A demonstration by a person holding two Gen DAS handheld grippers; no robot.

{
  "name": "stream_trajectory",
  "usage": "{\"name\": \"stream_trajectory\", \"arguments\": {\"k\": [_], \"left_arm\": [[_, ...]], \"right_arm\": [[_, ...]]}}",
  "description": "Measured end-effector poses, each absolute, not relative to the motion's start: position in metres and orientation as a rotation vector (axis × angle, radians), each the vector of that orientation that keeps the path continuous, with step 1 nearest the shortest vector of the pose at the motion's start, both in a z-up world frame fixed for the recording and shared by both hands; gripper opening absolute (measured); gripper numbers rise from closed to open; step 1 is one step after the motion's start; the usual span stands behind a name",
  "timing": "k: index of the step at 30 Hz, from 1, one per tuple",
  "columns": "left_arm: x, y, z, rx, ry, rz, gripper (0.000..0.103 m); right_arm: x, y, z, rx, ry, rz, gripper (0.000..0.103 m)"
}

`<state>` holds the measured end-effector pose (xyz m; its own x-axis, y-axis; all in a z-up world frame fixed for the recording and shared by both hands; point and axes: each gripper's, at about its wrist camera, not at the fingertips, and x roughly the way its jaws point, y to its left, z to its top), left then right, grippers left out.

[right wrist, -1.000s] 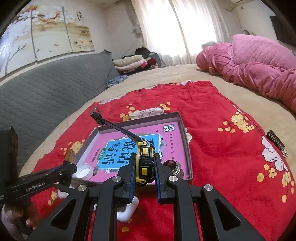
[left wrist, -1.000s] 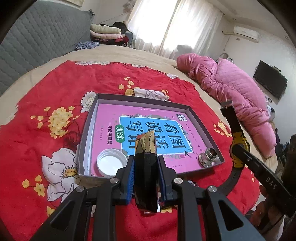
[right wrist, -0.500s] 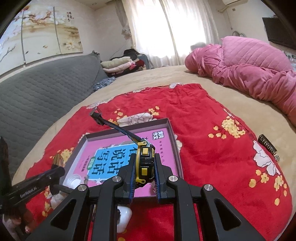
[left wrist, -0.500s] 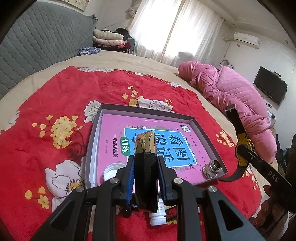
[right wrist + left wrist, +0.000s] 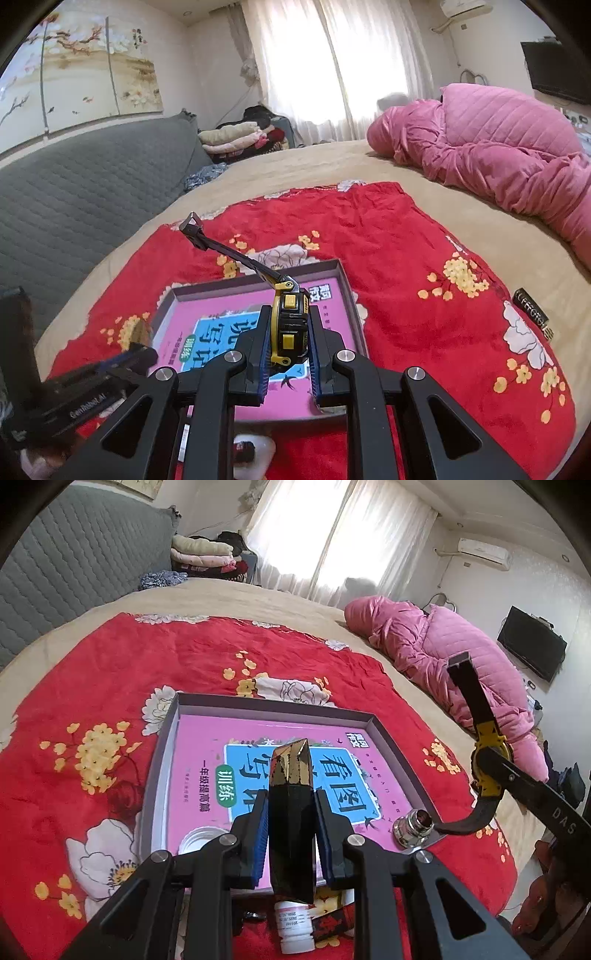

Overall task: Organize rigid objects
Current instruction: 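Lift the tape measure with the right gripper while the left carries the black item over the box, then lower the tape measure into the box with the right gripper while the left holds the black item above it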

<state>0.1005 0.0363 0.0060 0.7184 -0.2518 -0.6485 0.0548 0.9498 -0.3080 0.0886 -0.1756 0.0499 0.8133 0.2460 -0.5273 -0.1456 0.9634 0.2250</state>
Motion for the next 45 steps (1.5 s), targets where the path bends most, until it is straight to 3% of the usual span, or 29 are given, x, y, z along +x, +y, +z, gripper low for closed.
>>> {"name": "stream_trajectory", "arguments": {"k": [15, 45], "left_arm": [[0.108, 0.034, 0.001, -0.263, 0.748, -0.198, 0.023], [0.128, 0.021, -0.039, -0.224, 0.849, -0.247, 0.023]], "right_arm": [[0.100, -0.178, 0.058, 0.197, 0.572, 0.190, 0.017], [0.124, -0.166, 0.005, 0.203, 0.710, 0.149, 0.017]]}}
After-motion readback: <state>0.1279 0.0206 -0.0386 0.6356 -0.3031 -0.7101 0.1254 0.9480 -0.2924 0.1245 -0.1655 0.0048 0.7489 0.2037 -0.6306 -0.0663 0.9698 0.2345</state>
